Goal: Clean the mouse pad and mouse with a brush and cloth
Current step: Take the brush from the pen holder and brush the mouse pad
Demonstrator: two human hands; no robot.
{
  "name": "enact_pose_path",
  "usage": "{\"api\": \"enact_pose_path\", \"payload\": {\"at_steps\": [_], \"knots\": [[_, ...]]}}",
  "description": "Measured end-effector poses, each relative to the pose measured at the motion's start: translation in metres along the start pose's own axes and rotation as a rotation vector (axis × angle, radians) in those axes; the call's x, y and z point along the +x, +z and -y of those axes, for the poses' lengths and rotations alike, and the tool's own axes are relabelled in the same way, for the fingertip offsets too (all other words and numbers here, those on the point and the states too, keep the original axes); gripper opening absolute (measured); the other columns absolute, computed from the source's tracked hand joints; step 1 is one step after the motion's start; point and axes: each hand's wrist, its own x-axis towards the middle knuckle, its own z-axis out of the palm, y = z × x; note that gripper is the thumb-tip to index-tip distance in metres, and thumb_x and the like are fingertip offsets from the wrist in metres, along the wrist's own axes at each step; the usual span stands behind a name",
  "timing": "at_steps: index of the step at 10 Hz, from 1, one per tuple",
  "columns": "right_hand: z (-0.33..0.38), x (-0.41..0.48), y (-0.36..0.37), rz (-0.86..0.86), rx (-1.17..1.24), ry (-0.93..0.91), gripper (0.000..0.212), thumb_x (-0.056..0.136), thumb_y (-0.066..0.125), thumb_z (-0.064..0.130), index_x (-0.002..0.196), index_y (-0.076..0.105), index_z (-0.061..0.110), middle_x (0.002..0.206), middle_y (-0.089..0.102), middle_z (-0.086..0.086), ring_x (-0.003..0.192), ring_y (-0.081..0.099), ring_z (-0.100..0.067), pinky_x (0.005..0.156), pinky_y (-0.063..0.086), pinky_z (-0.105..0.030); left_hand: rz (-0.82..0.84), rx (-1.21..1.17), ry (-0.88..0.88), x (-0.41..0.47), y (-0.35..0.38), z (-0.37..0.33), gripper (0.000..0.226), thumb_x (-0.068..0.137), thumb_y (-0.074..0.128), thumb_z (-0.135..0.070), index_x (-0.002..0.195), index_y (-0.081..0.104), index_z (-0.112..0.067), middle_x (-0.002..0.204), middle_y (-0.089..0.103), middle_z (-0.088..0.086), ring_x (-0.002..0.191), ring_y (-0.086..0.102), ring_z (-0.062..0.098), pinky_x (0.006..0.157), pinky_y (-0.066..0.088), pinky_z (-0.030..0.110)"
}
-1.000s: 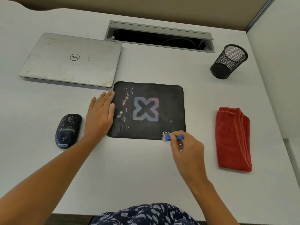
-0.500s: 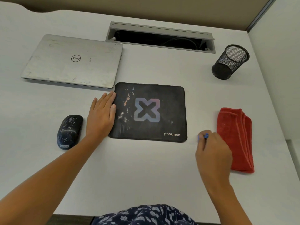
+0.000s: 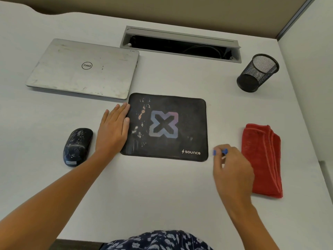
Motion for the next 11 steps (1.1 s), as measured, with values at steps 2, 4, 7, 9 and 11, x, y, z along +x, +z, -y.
{"api": "enact_pose_path", "payload": {"at_steps": [2, 4, 7, 9, 11], "knots": [[0.068, -0.020, 0.033, 0.411, 0.399, -0.219, 0.024, 0.096, 0.051, 0.026, 0.110, 0.066, 0.014, 0.101, 0.069, 0.001, 0.087, 0.063, -0.009, 0.077, 0.053, -0.015, -0.009, -0.007, 0.002, 0.000, 0.001, -0.001, 0.050, 0.101, 0.023, -0.031, 0.149, 0.034, -0.019, 0.154, 0.036, -0.001, 0.145, 0.026, 0.017, 0.122, 0.011, 0.039], [0.036, -0.011, 0.015, 0.298, 0.002, -0.152, 0.019, 0.096, 0.047, 0.021, 0.086, 0.061, 0.014, 0.075, 0.059, -0.002, 0.067, 0.056, -0.021, 0.050, 0.035, -0.022, 0.000, -0.009, -0.005, 0.000, 0.000, 0.000, 0.050, 0.102, 0.022, -0.031, 0.149, 0.033, -0.019, 0.155, 0.035, -0.002, 0.145, 0.025, 0.015, 0.122, 0.010, 0.039], [0.039, -0.003, 0.005, 0.442, 0.301, -0.094, 0.014, 0.096, 0.050, 0.025, 0.096, 0.063, 0.019, 0.078, 0.062, 0.007, 0.063, 0.054, -0.005, 0.056, 0.042, -0.010, 0.004, 0.009, -0.003, 0.000, 0.001, 0.001, 0.050, 0.102, 0.022, -0.031, 0.149, 0.032, -0.019, 0.155, 0.033, -0.002, 0.146, 0.024, 0.015, 0.122, 0.009, 0.038], [0.028, 0.002, 0.004, 0.406, 0.047, -0.120, 0.018, 0.097, 0.047, 0.024, 0.083, 0.057, 0.016, 0.072, 0.060, 0.001, 0.061, 0.053, -0.012, 0.053, 0.036, -0.020, 0.003, 0.007, -0.003, 0.000, 0.001, 0.000, 0.050, 0.102, 0.022, -0.031, 0.149, 0.032, -0.019, 0.155, 0.034, -0.002, 0.146, 0.023, 0.015, 0.122, 0.009, 0.037], [0.037, 0.018, -0.002, 0.501, 0.190, -0.310, 0.017, 0.093, 0.055, 0.021, 0.102, 0.067, 0.013, 0.095, 0.064, 0.001, 0.077, 0.053, -0.006, 0.070, 0.037, -0.003, 0.003, 0.004, -0.004, 0.000, 0.002, 0.002, 0.050, 0.102, 0.021, -0.032, 0.150, 0.032, -0.020, 0.155, 0.033, -0.002, 0.145, 0.024, 0.014, 0.122, 0.009, 0.037]]}}
